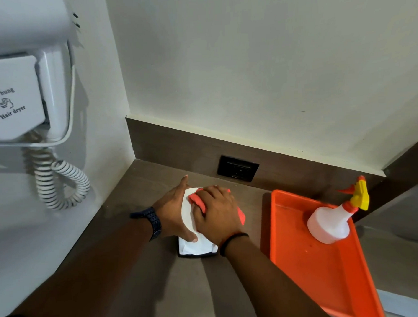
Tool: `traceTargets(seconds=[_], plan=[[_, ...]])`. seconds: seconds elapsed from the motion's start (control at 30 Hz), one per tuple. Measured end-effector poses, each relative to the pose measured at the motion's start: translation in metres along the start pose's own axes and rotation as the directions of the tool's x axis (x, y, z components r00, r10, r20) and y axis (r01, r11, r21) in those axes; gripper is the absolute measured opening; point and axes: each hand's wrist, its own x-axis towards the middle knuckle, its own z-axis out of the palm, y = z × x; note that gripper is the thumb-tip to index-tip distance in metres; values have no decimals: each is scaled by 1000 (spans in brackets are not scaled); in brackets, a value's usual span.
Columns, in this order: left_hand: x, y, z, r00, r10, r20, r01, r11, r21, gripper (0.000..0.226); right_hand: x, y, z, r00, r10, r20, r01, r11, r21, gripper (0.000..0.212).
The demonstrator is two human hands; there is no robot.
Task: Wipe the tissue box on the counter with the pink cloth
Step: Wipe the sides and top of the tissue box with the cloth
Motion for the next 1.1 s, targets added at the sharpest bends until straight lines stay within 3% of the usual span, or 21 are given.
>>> traceTargets(seconds=[0.2, 0.37, 0.53, 0.77, 0.93, 1.1], plan=[[-1, 0, 1, 999, 46, 4, -46, 999, 2, 152, -19, -3, 3, 990, -140, -14, 139, 989, -59, 31], [1, 1, 1, 1000, -18, 0, 18, 1000, 24, 153, -25, 25, 0, 997, -28, -77, 33, 998, 57, 33], [3, 1, 3, 999, -24, -22, 25, 999, 21, 153, 6, 15, -3, 998, 64, -23, -59, 987, 152, 26], [3, -1, 3, 1000, -5, -18, 5, 1000, 22, 152, -14, 14, -1, 991, -131, -16, 132, 991, 4, 32], [4, 2, 3, 1000, -10, -19, 10, 1000, 20, 151, -5, 21, -3, 999, -31, 25, 29, 997, 74, 34], [3, -1, 4, 1000, 3, -25, -3, 1000, -16, 152, 14, -2, -2, 1000, -16, -20, 16, 1000, -1, 28]])
